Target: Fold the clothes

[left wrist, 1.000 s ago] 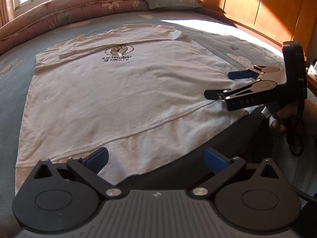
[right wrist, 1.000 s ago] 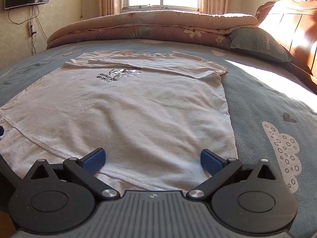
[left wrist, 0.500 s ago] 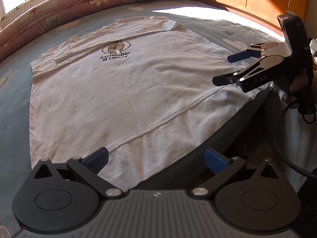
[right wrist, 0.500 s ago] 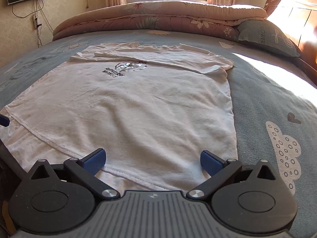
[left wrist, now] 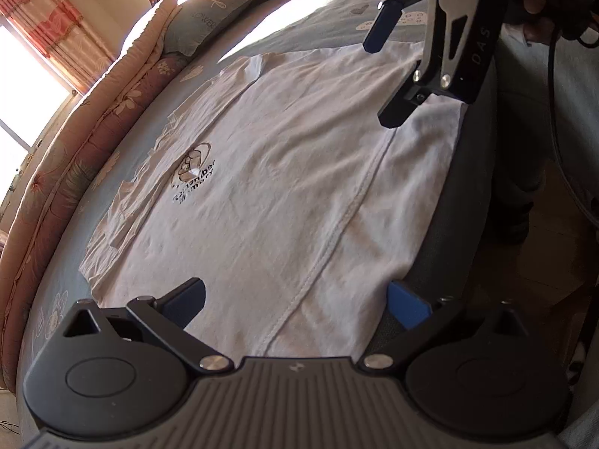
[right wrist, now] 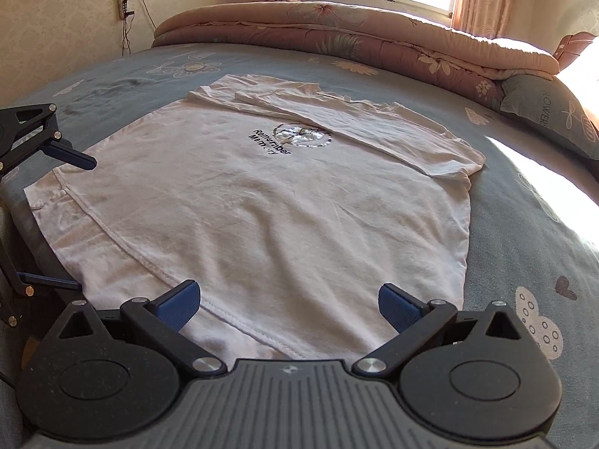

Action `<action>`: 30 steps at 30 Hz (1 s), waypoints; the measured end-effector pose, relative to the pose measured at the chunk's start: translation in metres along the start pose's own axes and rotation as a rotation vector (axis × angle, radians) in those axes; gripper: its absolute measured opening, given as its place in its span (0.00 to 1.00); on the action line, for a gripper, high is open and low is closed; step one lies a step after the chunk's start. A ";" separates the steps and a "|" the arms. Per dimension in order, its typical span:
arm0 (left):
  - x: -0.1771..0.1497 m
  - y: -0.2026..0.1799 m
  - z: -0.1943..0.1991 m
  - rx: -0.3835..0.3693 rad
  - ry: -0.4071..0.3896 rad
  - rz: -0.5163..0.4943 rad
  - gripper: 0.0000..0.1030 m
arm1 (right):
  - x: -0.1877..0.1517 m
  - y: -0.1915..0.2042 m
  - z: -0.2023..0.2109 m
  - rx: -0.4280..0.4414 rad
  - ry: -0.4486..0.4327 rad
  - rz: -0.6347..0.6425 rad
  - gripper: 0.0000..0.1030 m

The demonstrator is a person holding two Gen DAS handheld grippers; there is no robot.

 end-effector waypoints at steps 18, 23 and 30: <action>0.018 -0.005 0.009 -0.040 -0.080 0.011 0.99 | -0.031 0.066 0.011 -0.022 0.003 0.576 1.00; 0.024 -0.012 0.003 -0.064 -0.087 0.008 0.99 | -0.041 0.052 0.018 -0.081 0.024 0.598 1.00; 0.036 -0.021 -0.002 -0.087 -0.097 -0.007 0.99 | -0.044 0.042 0.019 -0.103 0.036 0.565 1.00</action>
Point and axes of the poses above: each gripper's, at about its wrist camera, not at the fingertips, and z roughly against the way its jaws point, y to its left, x to its top, the point moved 3 cm from there along -z, roughly the way its jaws point, and after that the axes turned 8 degrees about -x, right-handed, at the moved point
